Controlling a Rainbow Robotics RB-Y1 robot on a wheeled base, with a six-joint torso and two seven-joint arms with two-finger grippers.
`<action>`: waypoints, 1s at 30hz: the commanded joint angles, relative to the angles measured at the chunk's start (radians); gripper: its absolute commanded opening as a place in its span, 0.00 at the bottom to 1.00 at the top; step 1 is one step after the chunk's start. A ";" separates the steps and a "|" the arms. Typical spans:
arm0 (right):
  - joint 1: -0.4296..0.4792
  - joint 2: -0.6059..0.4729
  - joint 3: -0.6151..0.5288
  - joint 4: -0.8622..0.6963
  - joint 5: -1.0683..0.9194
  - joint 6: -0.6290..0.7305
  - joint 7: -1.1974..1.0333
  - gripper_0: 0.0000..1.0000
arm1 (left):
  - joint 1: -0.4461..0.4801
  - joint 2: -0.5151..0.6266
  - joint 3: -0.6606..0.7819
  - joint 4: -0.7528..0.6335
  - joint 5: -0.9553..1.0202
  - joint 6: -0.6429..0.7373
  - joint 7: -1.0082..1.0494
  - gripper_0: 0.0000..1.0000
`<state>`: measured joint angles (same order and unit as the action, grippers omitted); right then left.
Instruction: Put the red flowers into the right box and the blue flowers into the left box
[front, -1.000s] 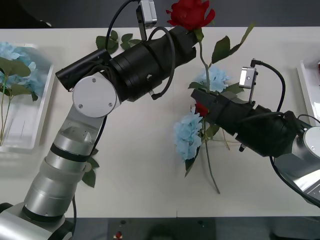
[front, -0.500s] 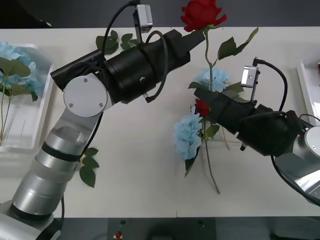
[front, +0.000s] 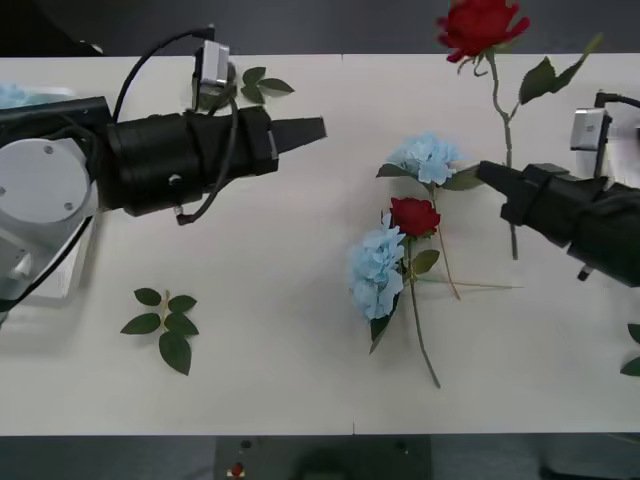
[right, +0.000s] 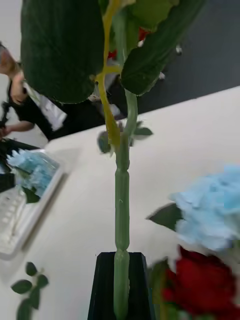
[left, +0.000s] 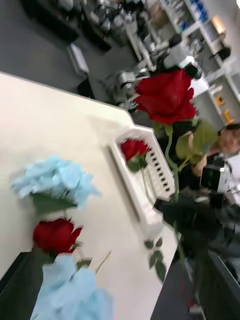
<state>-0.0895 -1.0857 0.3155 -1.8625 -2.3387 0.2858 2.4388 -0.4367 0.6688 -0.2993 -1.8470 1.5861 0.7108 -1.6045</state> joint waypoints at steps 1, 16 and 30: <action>-0.012 -0.186 -0.029 0.121 -0.087 0.049 -0.037 0.00 | 0.015 0.025 0.109 0.012 0.000 0.182 -0.054 0.87; -0.061 -0.352 -0.032 0.660 0.206 0.188 -0.061 0.00 | 0.023 0.029 0.226 0.195 -0.084 0.473 -0.597 0.87; -0.282 -0.131 -0.033 0.996 0.622 0.098 -0.064 0.00 | 0.055 0.215 -0.046 0.190 0.384 0.144 -0.953 0.87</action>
<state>-0.3313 -1.2332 0.2893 -0.9123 -1.7581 0.4015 2.4007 -0.3870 0.8315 -0.3021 -1.6361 1.9052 0.9003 -2.5027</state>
